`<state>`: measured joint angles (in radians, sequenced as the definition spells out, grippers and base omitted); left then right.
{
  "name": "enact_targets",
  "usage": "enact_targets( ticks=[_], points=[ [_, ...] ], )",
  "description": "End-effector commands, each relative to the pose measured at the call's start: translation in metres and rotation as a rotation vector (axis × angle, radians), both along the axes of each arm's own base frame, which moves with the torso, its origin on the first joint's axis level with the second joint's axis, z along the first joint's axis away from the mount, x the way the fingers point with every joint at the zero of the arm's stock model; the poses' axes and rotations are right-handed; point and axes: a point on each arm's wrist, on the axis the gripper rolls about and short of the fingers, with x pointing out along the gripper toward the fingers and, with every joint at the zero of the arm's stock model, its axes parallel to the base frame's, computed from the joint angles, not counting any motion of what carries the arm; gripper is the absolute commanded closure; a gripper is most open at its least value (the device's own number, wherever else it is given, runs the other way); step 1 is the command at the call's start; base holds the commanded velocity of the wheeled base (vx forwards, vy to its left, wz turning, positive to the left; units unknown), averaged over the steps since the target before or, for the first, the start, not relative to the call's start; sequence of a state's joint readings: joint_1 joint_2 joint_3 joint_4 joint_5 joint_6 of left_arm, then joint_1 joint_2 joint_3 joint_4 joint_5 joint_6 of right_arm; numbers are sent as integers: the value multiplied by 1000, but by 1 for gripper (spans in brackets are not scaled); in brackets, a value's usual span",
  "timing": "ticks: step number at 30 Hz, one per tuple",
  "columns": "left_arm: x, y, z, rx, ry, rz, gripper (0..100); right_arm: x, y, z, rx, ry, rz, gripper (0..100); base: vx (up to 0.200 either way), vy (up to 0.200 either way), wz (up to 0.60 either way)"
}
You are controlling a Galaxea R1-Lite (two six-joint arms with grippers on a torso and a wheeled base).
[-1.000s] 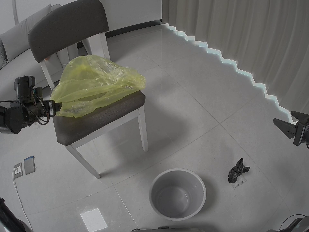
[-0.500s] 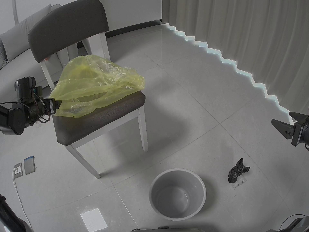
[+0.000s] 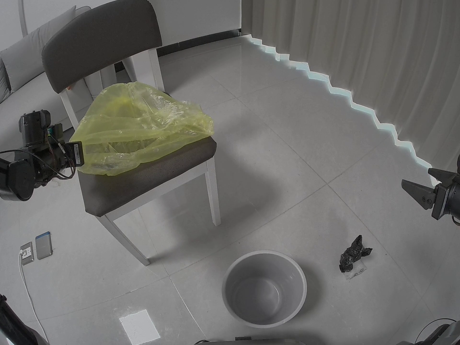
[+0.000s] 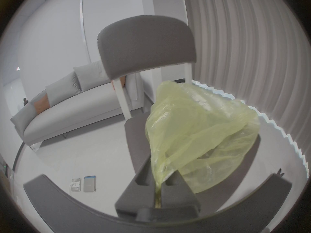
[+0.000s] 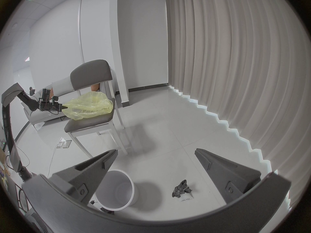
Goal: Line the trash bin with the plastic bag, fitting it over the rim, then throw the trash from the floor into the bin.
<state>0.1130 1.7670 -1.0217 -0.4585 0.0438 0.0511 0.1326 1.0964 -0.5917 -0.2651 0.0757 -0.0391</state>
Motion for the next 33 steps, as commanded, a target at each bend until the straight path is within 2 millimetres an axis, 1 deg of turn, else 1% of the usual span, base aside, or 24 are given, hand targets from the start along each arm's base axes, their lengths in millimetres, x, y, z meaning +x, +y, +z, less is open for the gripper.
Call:
enact_targets(
  ticks=[1,2,3,4,5,6,7,12,14,16,19,22,26,33],
  points=[
    [-28,-21,39,-6,-111,-117,100,-2,4,1,5,-7,25,0,0,0,0],
    [-48,-39,62,-8,-171,-218,100,-3,8,2,17,-13,47,0,0,0,0],
    [-52,-43,66,-8,-180,-237,100,-3,9,2,19,-13,52,0,0,0,0],
    [-52,-43,66,-8,-180,-237,100,-3,9,2,19,-13,52,0,0,0,0],
    [-73,-60,85,-12,-202,-364,100,-2,14,5,31,-32,87,0,0,0,0],
    [-75,-61,87,-13,-206,-381,100,-2,15,6,31,-32,91,0,0,0,0],
    [-86,-70,99,-4,-218,-473,100,1,20,8,31,-36,121,0,0,0,0],
    [-116,-102,134,75,-276,-724,100,9,34,15,34,-41,190,0,0,0,0],
    [-125,-115,144,94,-268,-824,100,18,37,16,32,-29,194,0,0,0,0],
    [-130,-126,151,124,-251,-908,100,25,40,16,33,-20,201,0,0,0,0],
    [-128,-140,157,172,-236,-1026,100,35,44,19,44,-14,246,0,0,0,0],
    [-124,-155,157,196,-203,-1110,100,43,46,23,52,-10,260,0,0,0,0],
    [-120,-173,149,204,-151,-1180,100,57,46,27,53,-12,243,0,0,0,0],
    [-120,-195,138,199,-112,-1257,100,83,44,29,69,3,230,0,0,0,0]
  ],
)
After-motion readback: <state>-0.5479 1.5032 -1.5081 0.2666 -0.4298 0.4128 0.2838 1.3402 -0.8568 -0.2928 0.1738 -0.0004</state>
